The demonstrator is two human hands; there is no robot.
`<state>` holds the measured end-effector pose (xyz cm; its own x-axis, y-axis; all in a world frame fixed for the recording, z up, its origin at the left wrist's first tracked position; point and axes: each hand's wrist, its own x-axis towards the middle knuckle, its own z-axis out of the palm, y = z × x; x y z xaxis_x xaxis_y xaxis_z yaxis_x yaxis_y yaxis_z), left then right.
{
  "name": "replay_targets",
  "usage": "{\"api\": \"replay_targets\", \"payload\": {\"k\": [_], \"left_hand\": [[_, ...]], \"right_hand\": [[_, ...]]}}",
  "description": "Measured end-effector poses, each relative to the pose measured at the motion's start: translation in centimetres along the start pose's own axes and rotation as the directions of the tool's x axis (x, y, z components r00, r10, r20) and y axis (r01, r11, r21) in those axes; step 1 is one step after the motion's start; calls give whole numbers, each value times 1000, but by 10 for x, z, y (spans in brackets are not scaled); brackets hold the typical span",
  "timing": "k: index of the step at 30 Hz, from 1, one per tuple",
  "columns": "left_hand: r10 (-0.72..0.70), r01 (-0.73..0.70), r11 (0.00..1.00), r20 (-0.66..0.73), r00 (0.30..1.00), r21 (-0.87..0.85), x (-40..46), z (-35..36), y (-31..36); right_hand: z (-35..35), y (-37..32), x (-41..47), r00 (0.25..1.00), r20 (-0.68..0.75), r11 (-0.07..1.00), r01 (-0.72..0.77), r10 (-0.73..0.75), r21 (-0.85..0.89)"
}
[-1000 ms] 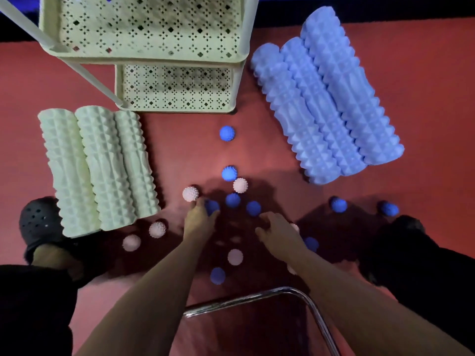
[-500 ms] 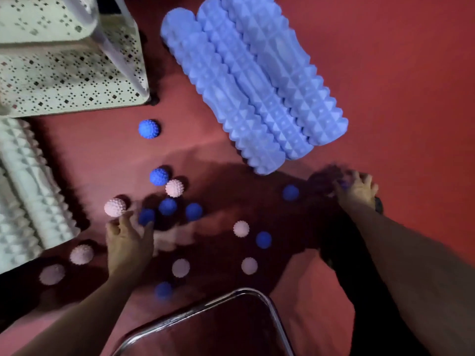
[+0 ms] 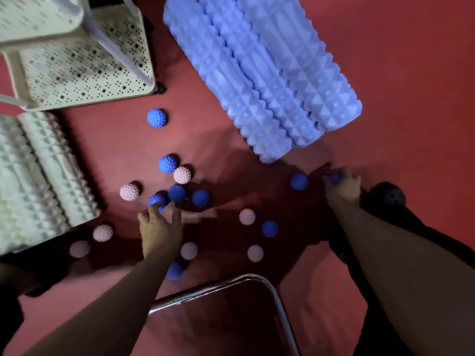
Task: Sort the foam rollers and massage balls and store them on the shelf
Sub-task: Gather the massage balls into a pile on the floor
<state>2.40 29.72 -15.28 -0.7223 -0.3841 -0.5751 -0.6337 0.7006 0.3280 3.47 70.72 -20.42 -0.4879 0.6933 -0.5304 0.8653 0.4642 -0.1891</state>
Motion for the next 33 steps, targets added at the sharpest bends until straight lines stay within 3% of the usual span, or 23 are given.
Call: {"api": "replay_targets", "payload": {"k": [5,12,21,26,33], "left_hand": [[22,-18,998,60,998,-63,-22,-50,7],[165,-158,980,53,985,-125,-77,-148,-26],[294,-288,939,3,956,-189,-124,-215,-63],[286,-278,943,20,958,-184,-122,-211,-79],[289,-277,945,47,956,-174,-93,-194,-79]], "right_hand": [[12,-65,-104,988,112,973,83,-109,214],[-15,-120,-255,951,115,894,224,-288,387],[-38,-136,-355,805,117,801,542,-582,254],[-39,-155,-382,764,115,760,593,-635,264],[6,-183,-361,733,269,780,603,-625,170]]}}
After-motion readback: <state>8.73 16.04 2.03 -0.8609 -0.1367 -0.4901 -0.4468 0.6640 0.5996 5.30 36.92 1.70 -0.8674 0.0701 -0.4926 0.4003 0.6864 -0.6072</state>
